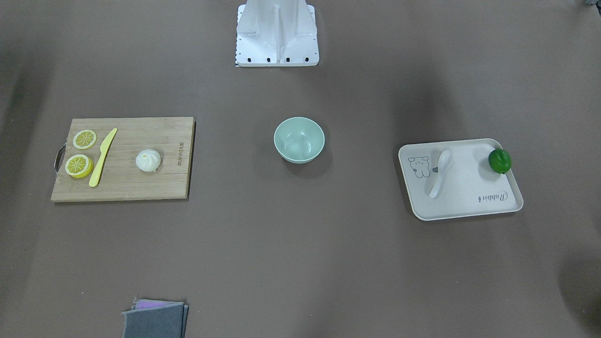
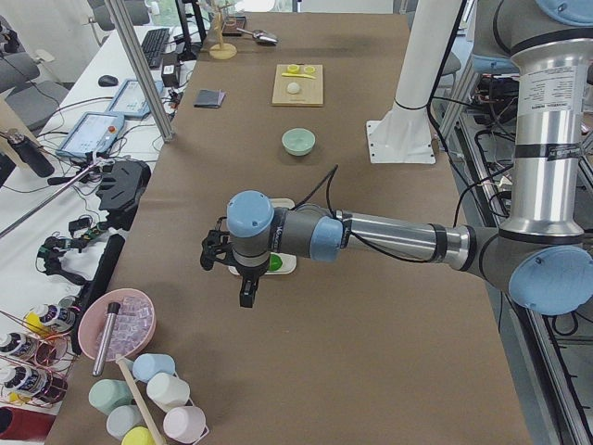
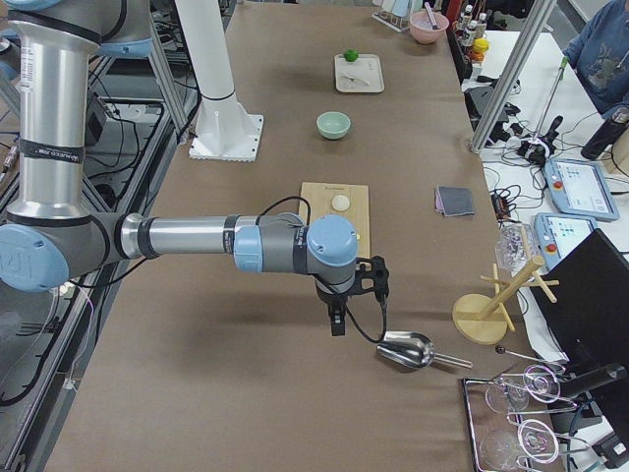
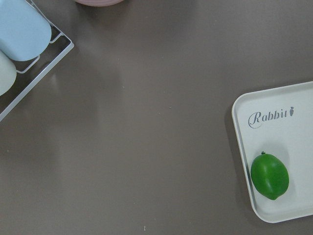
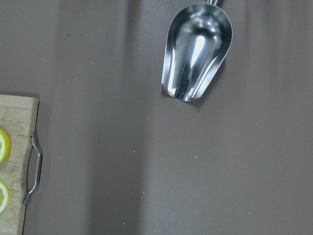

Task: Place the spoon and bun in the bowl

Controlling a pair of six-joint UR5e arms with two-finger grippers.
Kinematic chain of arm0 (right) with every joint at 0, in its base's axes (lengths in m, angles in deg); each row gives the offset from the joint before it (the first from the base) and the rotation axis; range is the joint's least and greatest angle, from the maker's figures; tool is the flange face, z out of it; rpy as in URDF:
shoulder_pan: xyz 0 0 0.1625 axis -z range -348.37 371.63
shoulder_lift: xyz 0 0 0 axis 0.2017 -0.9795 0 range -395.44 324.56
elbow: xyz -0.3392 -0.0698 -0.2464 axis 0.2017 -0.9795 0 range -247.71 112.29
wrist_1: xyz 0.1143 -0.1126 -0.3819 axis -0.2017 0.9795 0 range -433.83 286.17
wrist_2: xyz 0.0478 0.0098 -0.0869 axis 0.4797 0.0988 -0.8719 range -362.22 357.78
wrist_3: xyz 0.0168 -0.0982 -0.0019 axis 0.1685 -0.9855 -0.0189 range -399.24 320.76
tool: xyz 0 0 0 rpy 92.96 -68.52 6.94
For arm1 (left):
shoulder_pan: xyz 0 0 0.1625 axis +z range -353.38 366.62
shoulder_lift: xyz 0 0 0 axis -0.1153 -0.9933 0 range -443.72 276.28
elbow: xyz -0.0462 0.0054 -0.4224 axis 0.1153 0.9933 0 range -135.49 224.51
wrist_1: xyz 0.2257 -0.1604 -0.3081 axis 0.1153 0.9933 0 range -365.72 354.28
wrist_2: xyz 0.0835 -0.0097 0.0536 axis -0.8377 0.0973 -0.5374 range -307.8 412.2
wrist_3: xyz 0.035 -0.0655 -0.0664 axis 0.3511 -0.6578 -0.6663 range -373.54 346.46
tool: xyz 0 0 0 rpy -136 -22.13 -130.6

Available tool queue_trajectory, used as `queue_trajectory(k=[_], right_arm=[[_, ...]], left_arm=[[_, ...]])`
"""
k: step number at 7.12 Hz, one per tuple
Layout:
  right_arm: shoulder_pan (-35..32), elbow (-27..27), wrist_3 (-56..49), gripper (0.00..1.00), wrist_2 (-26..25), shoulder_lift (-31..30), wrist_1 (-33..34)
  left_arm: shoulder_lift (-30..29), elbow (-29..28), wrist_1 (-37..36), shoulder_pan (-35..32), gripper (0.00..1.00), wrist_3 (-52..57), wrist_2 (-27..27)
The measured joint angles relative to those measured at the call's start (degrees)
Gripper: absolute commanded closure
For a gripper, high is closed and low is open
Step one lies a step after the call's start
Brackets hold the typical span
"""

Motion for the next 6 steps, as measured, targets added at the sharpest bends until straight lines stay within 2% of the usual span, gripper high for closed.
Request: queue_trajectory(k=[6], right_arm=[[1.78, 0.07, 0.25, 0.00, 0.06, -0.32, -0.14]], left_arm=[[1.45, 0.55, 0.56, 0.14, 0.02, 0.23, 0.36]])
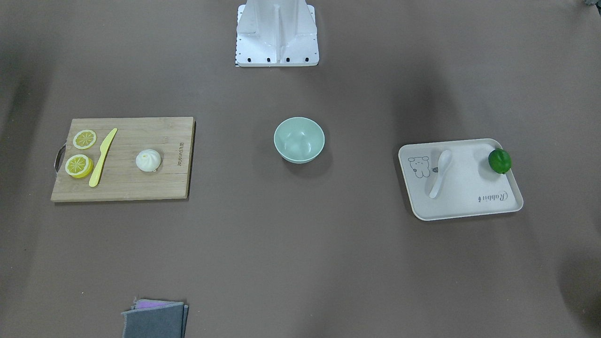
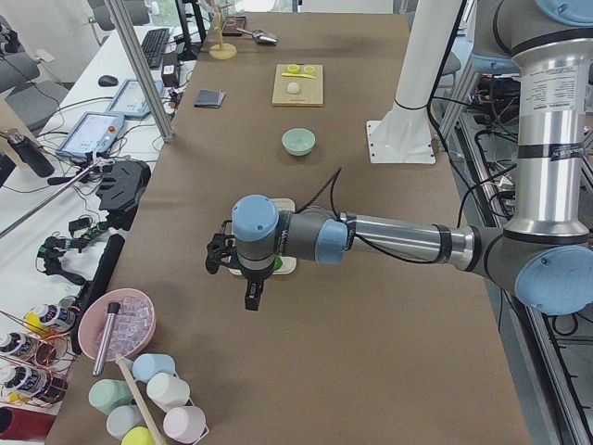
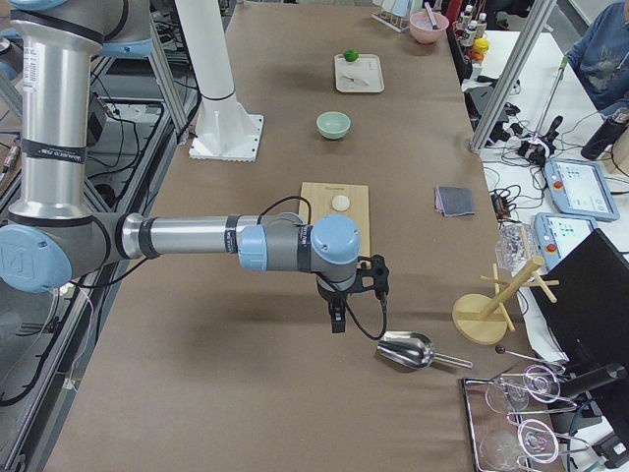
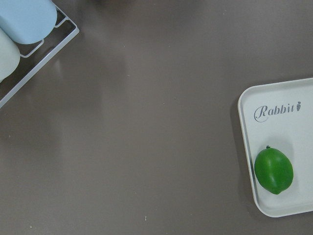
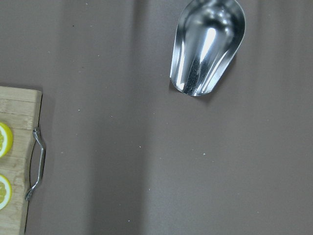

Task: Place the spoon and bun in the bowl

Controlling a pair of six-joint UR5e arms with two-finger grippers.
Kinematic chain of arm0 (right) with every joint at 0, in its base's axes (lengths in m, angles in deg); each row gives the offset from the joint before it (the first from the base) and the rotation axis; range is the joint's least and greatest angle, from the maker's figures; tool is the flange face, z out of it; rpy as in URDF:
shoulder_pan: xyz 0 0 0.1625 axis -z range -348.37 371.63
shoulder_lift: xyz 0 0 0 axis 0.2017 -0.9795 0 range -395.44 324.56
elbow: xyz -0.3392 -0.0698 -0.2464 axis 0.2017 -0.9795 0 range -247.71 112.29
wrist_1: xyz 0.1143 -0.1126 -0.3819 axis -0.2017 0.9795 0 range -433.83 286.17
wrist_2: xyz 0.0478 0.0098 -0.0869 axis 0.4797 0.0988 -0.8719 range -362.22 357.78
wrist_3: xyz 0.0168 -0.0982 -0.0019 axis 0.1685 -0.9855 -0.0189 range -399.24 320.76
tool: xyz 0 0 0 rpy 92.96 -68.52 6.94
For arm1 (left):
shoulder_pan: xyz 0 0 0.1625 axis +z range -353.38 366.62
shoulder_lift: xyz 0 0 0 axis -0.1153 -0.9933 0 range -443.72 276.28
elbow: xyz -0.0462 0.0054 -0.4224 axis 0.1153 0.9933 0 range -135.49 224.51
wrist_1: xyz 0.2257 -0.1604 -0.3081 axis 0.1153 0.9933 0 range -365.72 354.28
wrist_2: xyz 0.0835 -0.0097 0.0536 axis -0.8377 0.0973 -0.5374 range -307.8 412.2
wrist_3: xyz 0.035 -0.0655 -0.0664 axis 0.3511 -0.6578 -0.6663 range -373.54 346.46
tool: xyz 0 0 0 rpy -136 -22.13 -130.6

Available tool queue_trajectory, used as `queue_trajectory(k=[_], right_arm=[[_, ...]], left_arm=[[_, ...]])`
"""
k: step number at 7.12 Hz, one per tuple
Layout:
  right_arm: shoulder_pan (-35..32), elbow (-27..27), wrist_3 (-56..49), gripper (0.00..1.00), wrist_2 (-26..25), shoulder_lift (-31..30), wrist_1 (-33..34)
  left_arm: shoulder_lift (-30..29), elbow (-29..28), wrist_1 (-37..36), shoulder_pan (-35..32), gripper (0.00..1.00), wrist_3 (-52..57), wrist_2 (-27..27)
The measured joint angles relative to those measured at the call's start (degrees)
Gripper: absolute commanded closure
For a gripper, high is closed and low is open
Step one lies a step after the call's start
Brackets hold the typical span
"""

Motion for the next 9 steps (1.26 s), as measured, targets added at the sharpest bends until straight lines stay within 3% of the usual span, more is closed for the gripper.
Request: queue_trajectory(k=[3, 6, 9], right_arm=[[0.08, 0.36, 0.03, 0.00, 1.47, -0.32, -0.06], [0.08, 0.43, -0.02, 0.00, 1.50, -0.09, -0.19], [0.17, -0.14, 0.01, 0.00, 1.50, 0.22, -0.15]], left_arm=[[0.38, -1.04, 0.19, 0.03, 0.02, 0.04, 0.75], [2.97, -2.04, 8.90, 0.15, 0.02, 0.01, 2.48], [2.97, -1.89, 11.99, 0.29, 0.02, -0.01, 2.79]])
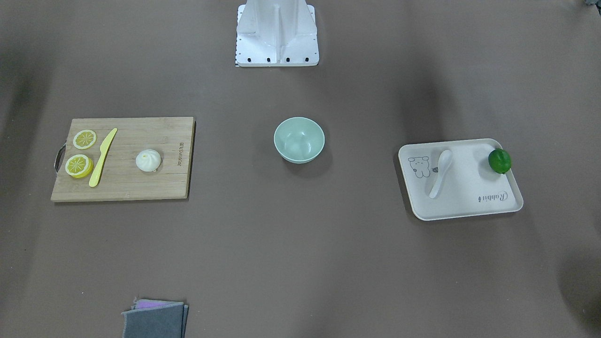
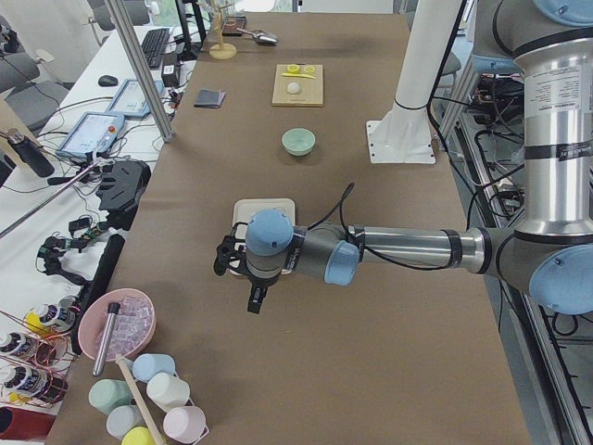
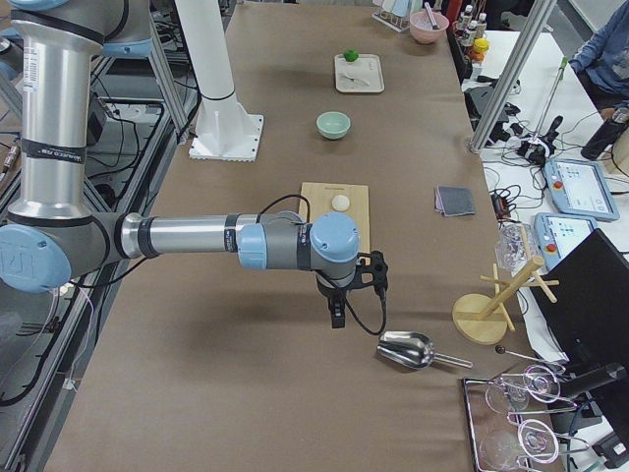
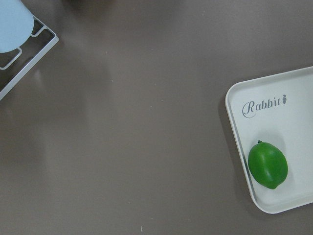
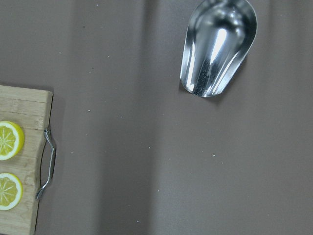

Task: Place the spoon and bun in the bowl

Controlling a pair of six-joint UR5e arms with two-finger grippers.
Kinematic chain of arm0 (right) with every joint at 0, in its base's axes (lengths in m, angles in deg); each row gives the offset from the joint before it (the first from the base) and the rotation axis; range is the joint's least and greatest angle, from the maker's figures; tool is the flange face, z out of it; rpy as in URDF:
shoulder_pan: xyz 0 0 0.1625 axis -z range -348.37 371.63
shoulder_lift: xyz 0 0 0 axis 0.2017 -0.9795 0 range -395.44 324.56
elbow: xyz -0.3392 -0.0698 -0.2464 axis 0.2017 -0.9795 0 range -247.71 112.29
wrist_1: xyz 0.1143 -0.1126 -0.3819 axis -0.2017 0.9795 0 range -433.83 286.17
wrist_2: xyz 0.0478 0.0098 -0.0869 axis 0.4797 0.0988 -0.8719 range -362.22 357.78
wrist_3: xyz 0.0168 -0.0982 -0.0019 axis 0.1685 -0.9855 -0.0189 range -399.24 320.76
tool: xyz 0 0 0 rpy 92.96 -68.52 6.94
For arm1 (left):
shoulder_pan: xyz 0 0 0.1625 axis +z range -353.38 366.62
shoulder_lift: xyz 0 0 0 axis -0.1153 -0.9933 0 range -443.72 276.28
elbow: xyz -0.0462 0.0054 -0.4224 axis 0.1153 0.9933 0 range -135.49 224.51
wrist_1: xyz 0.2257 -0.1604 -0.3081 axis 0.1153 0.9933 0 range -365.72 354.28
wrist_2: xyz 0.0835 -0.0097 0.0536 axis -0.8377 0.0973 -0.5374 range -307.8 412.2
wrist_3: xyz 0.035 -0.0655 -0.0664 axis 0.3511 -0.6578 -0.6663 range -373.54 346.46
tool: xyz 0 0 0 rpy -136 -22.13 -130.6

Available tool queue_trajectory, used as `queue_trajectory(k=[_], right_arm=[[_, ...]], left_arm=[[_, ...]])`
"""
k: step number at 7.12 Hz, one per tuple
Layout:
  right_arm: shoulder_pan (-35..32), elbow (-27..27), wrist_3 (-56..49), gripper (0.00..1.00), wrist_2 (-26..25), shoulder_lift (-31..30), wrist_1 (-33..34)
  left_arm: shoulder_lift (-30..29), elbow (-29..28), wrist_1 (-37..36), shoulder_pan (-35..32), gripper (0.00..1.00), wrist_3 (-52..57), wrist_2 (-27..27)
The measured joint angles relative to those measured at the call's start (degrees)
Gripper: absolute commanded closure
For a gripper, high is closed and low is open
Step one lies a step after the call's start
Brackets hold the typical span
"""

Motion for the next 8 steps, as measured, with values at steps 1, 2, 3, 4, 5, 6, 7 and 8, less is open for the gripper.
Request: queue_trajectory(k=[1, 2, 3, 4, 5, 6, 7, 8], right_arm=[[0.04, -0.82, 0.02, 0.00, -0.01, 0.32, 0.00], [0.07, -1.62, 0.00, 0.00, -0.11, 0.47, -0.03], [0.11, -2.00, -0.01, 0.00, -0.10, 0.57, -0.04], [0.14, -2.11, -0.02, 0.00, 0.03, 0.60, -0.05], [0.15, -1.65, -0.01, 0.00, 0.19, 0.52, -0.06], [0.12, -0.49, 0.03, 0.00, 0.24, 0.48, -0.06], [0.12, 1.22, 0.29, 0.00, 0.28, 0.57, -0.06], [0.83, 3.21, 2.15, 0.00, 0.29, 0.87, -0.07]], left_arm=[[-0.12, 0.20, 0.67, 0.01, 0.02, 0.03, 0.06], [-0.10, 0.43, 1.86, 0.01, 0.02, -0.01, 0.16], [0.08, 0.32, 2.65, 0.01, 0.02, -0.06, 0.06], [0.00, 0.09, 2.86, 0.03, 0.02, -0.13, -0.23], [-0.21, -0.10, 2.93, 0.16, 0.02, -0.86, -0.41], [-0.61, -0.08, 3.02, 1.22, 0.02, -3.44, -0.51], [-1.47, 0.43, 3.22, 4.00, 0.02, -6.89, -1.34], [-2.75, 1.41, 3.37, 7.22, 0.02, -8.82, -2.89]])
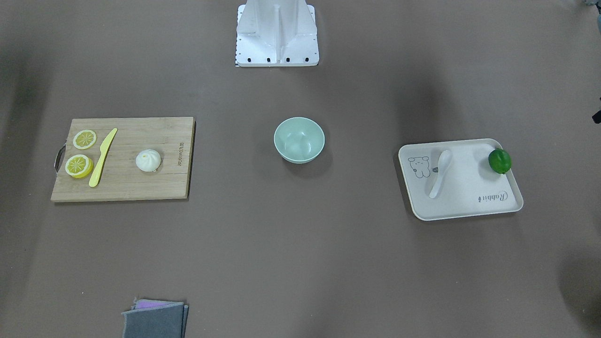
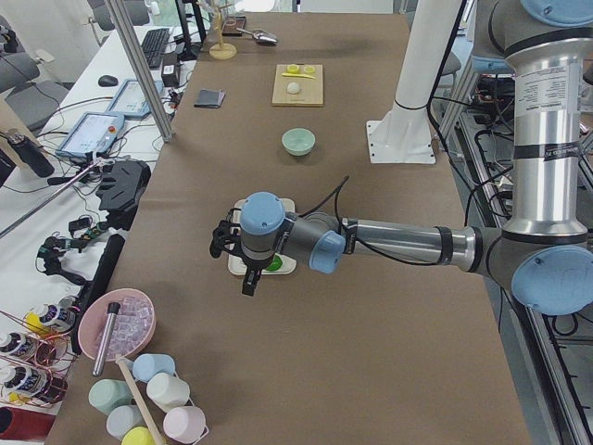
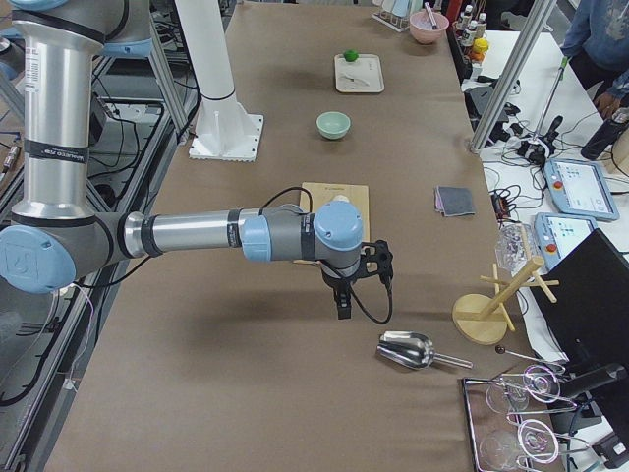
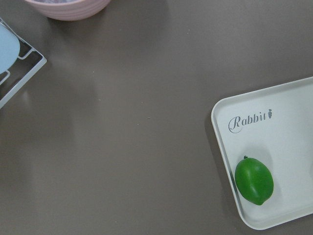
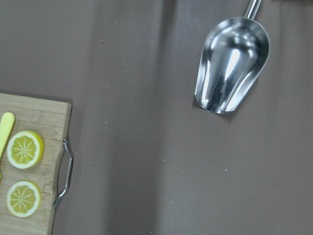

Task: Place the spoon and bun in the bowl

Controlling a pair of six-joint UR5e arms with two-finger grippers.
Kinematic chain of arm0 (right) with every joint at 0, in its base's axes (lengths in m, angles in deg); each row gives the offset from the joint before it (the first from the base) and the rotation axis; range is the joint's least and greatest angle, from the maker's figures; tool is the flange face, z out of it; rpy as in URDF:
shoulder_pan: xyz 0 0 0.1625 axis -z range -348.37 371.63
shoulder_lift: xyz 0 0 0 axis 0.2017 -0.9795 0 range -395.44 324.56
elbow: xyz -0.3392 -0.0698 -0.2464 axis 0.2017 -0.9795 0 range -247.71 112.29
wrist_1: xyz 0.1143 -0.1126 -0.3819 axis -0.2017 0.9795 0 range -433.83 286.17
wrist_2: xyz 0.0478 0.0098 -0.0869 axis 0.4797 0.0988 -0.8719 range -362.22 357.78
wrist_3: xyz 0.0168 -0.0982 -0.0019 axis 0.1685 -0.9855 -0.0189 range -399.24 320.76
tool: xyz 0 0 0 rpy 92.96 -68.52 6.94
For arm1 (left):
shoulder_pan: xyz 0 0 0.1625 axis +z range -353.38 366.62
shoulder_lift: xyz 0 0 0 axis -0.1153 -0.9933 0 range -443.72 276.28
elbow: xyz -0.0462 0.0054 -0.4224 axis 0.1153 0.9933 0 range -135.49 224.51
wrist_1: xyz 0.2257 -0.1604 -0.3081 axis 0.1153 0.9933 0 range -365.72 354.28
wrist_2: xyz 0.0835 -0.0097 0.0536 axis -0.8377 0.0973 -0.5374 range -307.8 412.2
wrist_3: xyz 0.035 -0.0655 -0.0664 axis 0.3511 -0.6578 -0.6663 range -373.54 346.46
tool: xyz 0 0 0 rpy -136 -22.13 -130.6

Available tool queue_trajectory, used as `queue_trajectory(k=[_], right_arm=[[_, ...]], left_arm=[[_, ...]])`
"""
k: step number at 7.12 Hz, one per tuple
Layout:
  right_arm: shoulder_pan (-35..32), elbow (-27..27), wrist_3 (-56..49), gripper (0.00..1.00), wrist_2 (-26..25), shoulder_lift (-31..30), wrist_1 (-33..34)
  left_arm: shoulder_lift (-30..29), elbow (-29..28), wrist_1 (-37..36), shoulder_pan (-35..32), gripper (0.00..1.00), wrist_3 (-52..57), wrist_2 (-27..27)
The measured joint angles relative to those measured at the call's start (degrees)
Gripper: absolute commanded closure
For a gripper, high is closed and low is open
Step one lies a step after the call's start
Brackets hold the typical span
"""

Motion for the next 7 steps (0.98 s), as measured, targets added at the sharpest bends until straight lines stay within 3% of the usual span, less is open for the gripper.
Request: queue_trajectory(k=[3, 5, 7], right_arm=[[11.68, 6.03, 16.85, 0.01, -1.53, 1.44, -4.97], [23.90, 6.44, 33.89, 0.01, -5.70, 4.60, -12.59], [34.58, 5.98, 45.16, 0.01, -10.79, 9.39, -15.05]], left_arm=[[-6.70, 0.97, 2.26, 10.70, 0.03, -5.43, -5.19], [-9.56, -0.71, 5.15, 18.22, 0.03, -6.21, -10.51], [-13.04, -3.75, 5.73, 23.03, 0.03, -6.21, -11.92]])
